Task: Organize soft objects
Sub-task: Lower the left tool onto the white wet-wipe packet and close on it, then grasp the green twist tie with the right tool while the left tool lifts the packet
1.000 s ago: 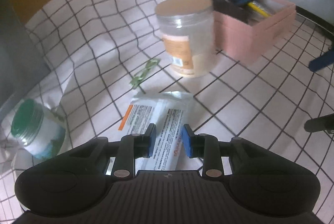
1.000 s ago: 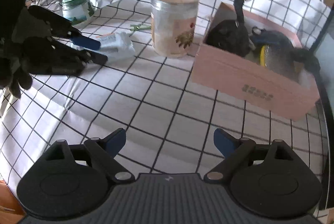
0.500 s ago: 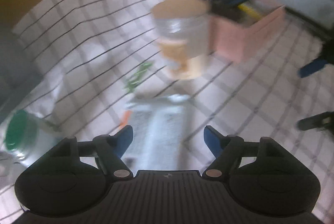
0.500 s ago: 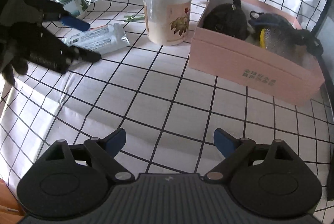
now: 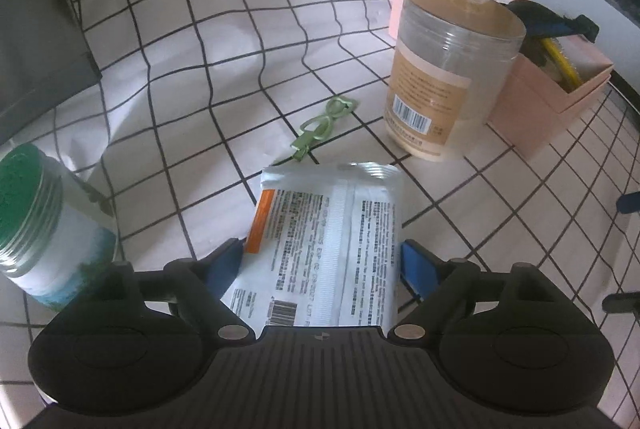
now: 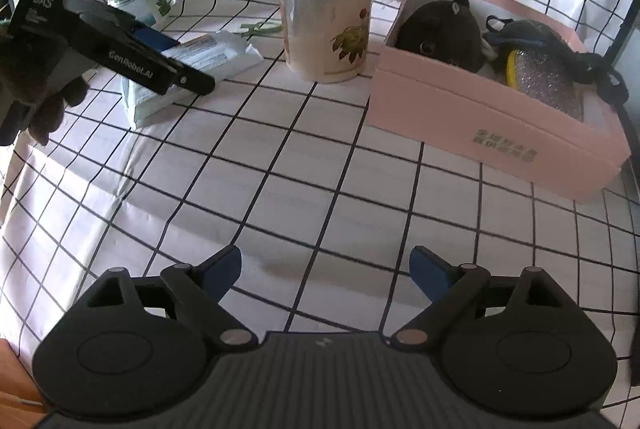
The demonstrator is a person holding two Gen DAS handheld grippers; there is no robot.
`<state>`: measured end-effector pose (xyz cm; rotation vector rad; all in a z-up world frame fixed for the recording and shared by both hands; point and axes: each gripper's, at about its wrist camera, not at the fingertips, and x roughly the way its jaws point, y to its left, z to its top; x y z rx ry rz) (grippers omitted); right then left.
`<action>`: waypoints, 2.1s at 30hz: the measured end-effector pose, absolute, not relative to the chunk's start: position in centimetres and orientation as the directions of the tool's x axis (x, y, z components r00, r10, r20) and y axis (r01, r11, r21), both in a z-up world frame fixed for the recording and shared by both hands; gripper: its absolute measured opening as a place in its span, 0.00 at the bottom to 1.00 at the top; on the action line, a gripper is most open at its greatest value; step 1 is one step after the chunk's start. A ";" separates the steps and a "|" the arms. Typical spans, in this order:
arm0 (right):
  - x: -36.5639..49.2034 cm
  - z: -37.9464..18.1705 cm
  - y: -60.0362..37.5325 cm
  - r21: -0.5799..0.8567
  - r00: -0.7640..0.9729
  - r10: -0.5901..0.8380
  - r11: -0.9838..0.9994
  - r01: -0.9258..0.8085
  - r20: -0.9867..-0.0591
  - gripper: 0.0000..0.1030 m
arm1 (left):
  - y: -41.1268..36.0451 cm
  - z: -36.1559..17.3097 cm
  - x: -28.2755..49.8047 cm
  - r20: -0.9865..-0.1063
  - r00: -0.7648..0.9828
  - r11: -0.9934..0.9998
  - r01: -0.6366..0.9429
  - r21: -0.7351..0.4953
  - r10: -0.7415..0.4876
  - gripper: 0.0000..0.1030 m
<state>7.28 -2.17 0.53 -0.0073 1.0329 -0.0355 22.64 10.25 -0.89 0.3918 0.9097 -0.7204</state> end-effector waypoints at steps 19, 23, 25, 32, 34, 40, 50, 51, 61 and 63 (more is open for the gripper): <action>17.9 13.4 -0.2 0.045 0.585 0.131 0.986 -0.159 -0.801 0.89 | 15.2 2.4 18.5 -0.753 0.520 0.847 0.524 -0.091 -0.403 0.78; 26.3 15.5 -1.4 0.148 0.457 0.194 0.980 -0.133 -0.868 0.90 | 17.6 4.0 18.0 -0.726 0.583 0.903 0.410 -0.125 -0.365 0.78; 31.1 14.0 -1.4 0.156 0.355 0.191 0.980 -0.126 -0.915 0.90 | 18.8 4.4 17.7 -0.719 0.611 0.930 0.340 -0.138 -0.330 0.78; 38.8 5.1 2.5 0.063 0.074 0.080 0.978 -0.201 -0.994 0.72 | 23.0 3.9 16.0 -0.704 0.643 0.954 0.200 -0.224 -0.300 0.78; 39.6 3.4 3.3 0.044 0.027 0.051 0.975 -0.220 -0.998 0.71 | 23.8 3.6 15.5 -0.705 0.645 0.955 0.175 -0.241 -0.296 0.78; 40.4 0.4 3.8 0.001 -0.042 -0.009 0.976 -0.216 -0.999 0.71 | 25.2 3.1 14.5 -0.703 0.652 0.954 0.121 -0.274 -0.284 0.78; 38.8 2.4 4.0 0.027 0.021 0.032 0.977 -0.212 -0.999 0.18 | 25.4 2.7 14.3 -0.714 0.639 0.953 0.116 -0.280 -0.288 0.78; 38.5 3.0 4.1 0.034 0.037 0.043 0.975 -0.221 -0.998 0.18 | 25.2 2.7 14.3 -0.714 0.637 0.952 0.122 -0.280 -0.291 0.78; 35.6 7.5 4.5 0.141 0.149 0.175 0.966 -0.215 -0.973 0.18 | 25.0 3.8 13.8 -0.705 0.636 0.948 0.163 -0.275 -0.314 0.78; 34.9 8.3 5.2 0.167 0.160 0.205 0.961 -0.220 -0.966 0.18 | 25.3 4.1 13.9 -0.706 0.631 0.945 0.166 -0.280 -0.321 0.78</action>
